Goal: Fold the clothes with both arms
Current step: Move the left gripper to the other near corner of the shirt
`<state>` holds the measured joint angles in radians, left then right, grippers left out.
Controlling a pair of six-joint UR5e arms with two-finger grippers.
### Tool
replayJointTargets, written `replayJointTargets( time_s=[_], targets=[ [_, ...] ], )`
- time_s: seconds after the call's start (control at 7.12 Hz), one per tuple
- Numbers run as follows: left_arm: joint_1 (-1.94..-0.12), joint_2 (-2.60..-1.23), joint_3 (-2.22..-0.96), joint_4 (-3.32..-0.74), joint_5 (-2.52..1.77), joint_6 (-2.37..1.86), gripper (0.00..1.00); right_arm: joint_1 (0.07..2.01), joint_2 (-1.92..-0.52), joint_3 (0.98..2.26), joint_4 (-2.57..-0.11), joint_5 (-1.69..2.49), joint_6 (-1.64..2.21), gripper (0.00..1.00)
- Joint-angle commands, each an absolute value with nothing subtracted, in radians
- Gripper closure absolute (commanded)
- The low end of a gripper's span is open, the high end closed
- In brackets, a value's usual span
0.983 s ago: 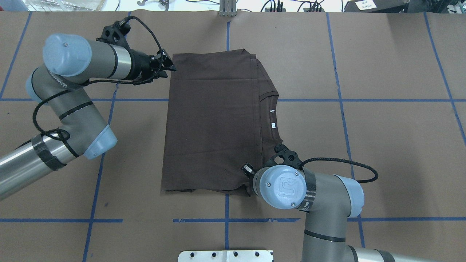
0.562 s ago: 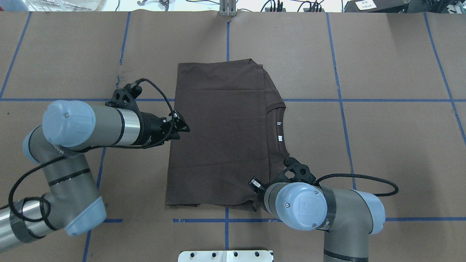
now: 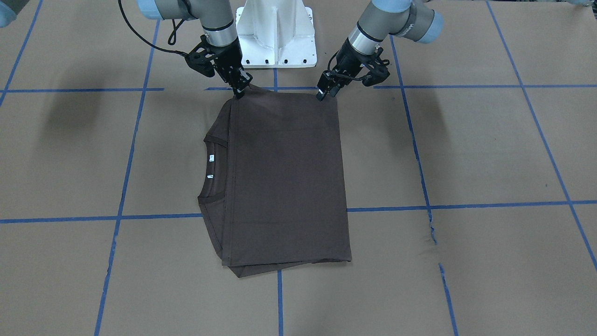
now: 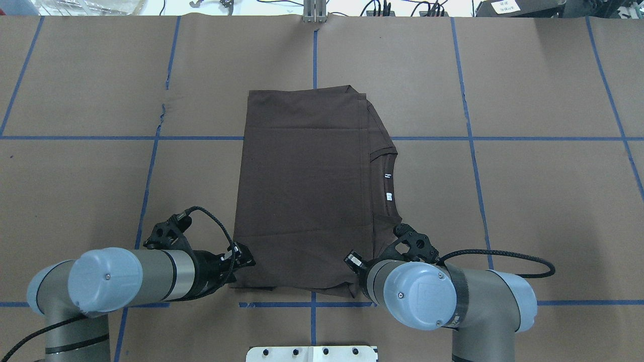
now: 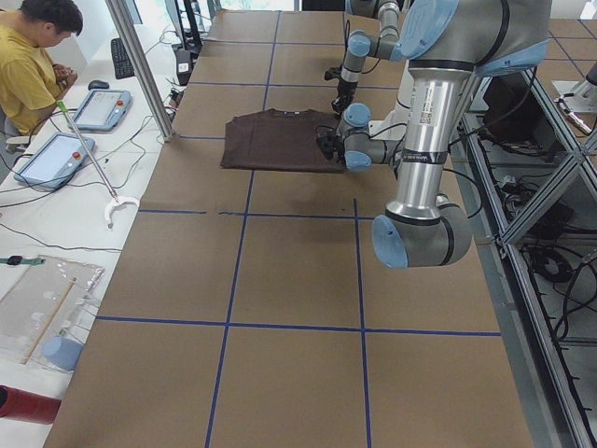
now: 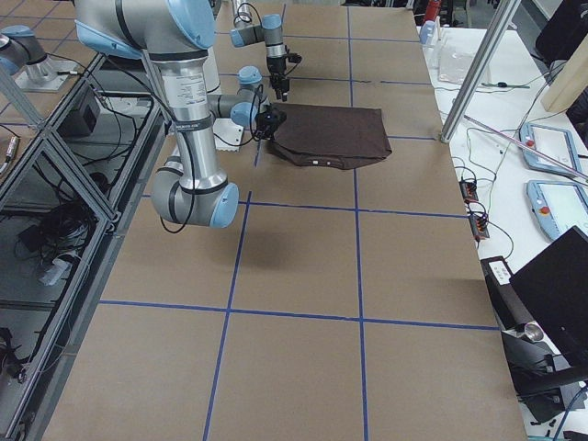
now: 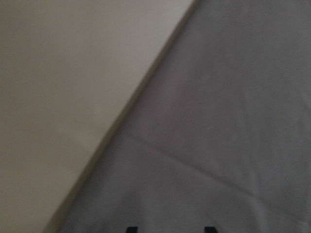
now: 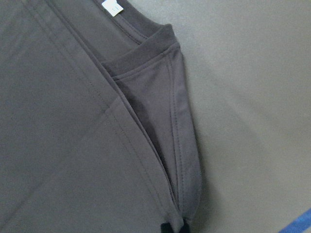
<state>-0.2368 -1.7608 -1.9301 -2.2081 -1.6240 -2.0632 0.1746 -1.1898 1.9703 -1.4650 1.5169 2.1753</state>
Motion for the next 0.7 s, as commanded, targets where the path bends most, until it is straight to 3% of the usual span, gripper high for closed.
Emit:
replayJointTargets(
  time_s=[0.0, 0.28, 0.42, 0.56],
  targets=[
    [-0.18, -1.736, -1.927, -2.177, -1.565, -2.075, 0.41, 0.175, -1.19, 1.97, -1.465, 1.517, 2.175, 1.0],
    [-0.178, -1.736, -1.927, -2.157, -1.563, -2.077, 0.44, 0.175, -1.19, 1.971, -1.465, 1.516, 2.175, 1.0],
    [-0.175, -1.736, -1.927, -2.157, -1.557, -2.077, 0.53, 0.175, -1.19, 1.971, -1.465, 1.516, 2.175, 1.0],
    [-0.175, -1.735, -1.927, -2.157, -1.54, -2.077, 0.75, 0.175, -1.19, 1.971, -1.465, 1.516, 2.175, 1.0]
  ],
)
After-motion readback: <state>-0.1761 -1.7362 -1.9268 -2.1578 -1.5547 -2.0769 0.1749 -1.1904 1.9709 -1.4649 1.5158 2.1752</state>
